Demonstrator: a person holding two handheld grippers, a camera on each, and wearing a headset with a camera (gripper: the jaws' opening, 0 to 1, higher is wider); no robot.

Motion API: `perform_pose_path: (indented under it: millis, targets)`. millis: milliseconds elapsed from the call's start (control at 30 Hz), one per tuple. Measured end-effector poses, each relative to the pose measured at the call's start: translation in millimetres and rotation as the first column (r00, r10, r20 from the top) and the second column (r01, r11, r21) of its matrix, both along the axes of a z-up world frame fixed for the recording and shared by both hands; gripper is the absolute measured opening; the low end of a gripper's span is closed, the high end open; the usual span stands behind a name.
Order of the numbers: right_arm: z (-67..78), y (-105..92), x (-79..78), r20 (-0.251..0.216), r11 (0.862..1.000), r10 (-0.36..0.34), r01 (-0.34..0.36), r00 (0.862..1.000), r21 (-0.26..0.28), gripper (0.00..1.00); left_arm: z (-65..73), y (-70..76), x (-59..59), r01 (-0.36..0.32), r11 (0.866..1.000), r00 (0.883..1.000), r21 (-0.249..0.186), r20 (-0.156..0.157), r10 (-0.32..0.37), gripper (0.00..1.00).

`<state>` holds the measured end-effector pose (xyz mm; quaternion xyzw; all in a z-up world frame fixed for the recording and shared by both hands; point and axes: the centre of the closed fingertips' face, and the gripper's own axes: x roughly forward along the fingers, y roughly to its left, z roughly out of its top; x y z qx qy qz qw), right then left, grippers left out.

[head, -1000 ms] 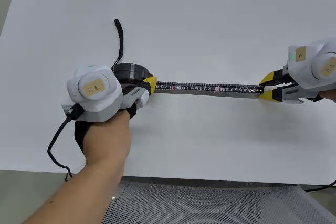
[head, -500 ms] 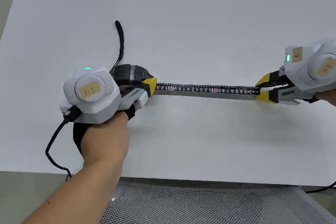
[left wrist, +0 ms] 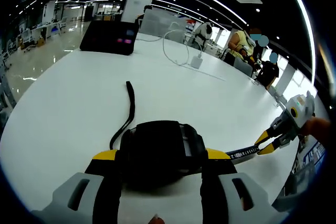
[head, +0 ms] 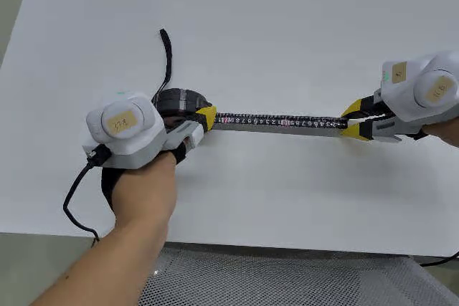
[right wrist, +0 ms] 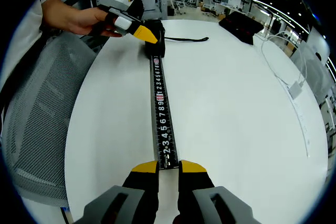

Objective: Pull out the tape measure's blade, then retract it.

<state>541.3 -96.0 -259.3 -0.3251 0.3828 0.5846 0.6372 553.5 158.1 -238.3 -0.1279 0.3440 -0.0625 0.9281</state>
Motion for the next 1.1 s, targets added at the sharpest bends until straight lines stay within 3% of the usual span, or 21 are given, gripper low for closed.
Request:
perform_pose_path:
  millis: [1100]
  targets:
    - [1.4,27.3,2.7,-0.014,0.999,0.001,-0.001,1.000,0.041,0.09,-0.5,0.5,0.1,-0.002,1.000,1.000,-0.015,0.002,0.002,0.57]
